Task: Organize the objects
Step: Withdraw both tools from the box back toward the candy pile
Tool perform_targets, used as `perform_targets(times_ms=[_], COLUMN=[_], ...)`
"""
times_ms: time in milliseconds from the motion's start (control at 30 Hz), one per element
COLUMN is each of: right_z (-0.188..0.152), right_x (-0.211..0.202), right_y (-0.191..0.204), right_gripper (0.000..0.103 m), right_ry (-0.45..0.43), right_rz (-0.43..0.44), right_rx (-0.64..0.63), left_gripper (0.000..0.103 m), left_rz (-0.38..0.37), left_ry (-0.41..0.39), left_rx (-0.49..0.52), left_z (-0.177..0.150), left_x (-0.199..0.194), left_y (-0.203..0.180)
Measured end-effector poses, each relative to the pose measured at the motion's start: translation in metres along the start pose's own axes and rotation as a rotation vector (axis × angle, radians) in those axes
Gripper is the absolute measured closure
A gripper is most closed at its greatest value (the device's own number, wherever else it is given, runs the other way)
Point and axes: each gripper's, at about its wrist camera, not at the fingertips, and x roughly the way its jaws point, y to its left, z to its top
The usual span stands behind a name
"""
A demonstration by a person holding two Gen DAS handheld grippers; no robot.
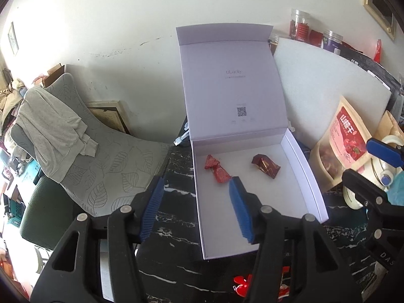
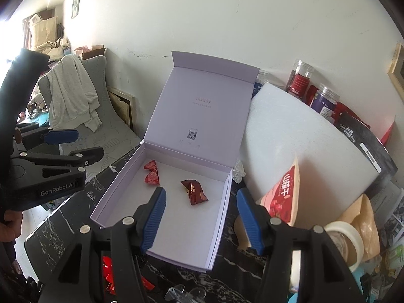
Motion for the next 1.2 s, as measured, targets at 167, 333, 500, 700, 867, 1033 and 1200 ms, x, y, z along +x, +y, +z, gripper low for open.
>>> perform_targets(times_ms=[167,333,500,700,867,1033,1200], right_z=[-0.010,-0.023,-0.036,-0.052,-0.068,-0.084,-0.101], right_x=[-0.018,-0.032,-0.043,-0.055,-0.059,-0.060,-0.058], right_y=[0.002,0.007,0.011,0.015,0.018,0.022,0.024], right_gripper=[0.044,0.044,0.044,0.039,0.039,0.039,0.039], right_ry=[-0.010,-0.011,-0.012,-0.018,-0.006,0.011,0.034], right_rz=[-0.017,-0.018,-0.020,-0.018,-0.010,-0.004,0.002], right_rx=[0.003,-0.003,-0.011,-0.013,-0.009,-0.008,-0.002], left_gripper=[0.049,0.046,0.043,0.038,0.037,0.036,0.034], left_rz=[0.000,0.016,0.002,-0.004,-0.003,-0.014,-0.024], left_ry=[0.002,-0.004,-0.013,-0.015,-0.020,-0.015,0.012], left_rx=[-0.003,-0.006,0.016,0.029,0.020,0.025,0.035], left_z=[-0.013,-0.026,-0.041,-0.057,-0.075,-0.091,-0.109], left_x=[-0.016,-0.028,-0.041,-0.052,-0.058,-0.063,-0.059], left_y=[-0.001,-0.003,-0.008,-0.013,-0.015,-0.018,-0.024])
